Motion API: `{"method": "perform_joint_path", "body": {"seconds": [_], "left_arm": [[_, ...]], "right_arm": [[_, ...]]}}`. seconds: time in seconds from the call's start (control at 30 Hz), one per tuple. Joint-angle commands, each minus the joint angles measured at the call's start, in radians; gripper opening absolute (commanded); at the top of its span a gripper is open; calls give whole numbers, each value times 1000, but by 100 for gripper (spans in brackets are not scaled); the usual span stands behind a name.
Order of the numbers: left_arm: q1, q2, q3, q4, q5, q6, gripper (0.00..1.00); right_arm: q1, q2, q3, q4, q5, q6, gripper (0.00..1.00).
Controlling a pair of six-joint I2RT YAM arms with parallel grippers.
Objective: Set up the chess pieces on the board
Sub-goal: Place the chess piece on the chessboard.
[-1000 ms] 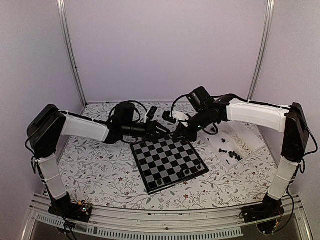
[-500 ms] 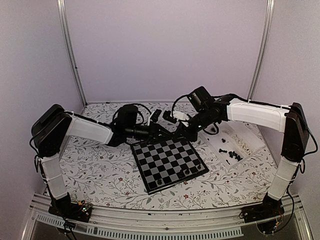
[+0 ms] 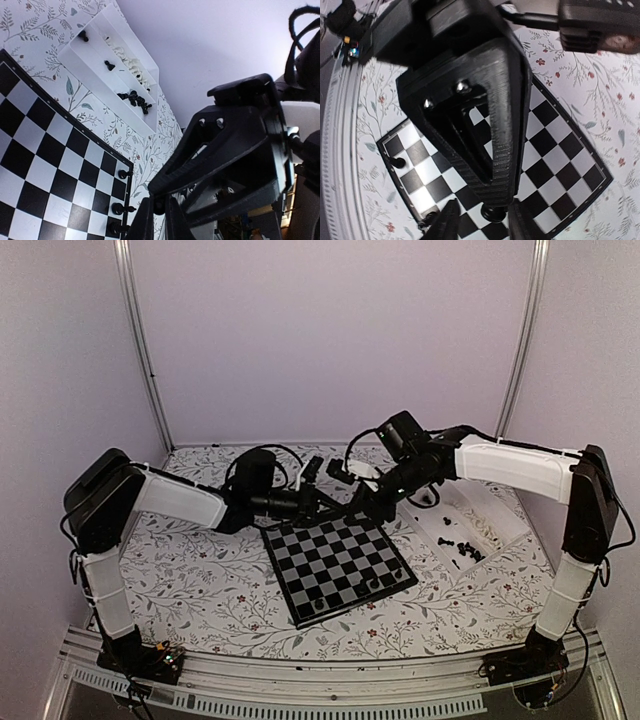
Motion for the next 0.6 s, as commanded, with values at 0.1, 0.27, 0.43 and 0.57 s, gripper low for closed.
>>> {"method": "perform_joint_path", "body": {"seconds": [0.1, 0.27, 0.43, 0.57], "left_arm": [[-18, -135, 37, -311, -177, 301, 0], [-72, -261, 38, -627, -451, 562, 0], [-150, -369, -26, -773, -650, 684, 0], [-208, -435, -98, -826, -756, 702, 0]], "right_arm": [[-136, -36, 115, -86, -202, 50, 55], [-248, -100, 61, -78, -200, 22, 58], [-356, -150, -89, 23, -194, 22, 58], [-394, -201, -257, 186, -100, 7, 59]]}}
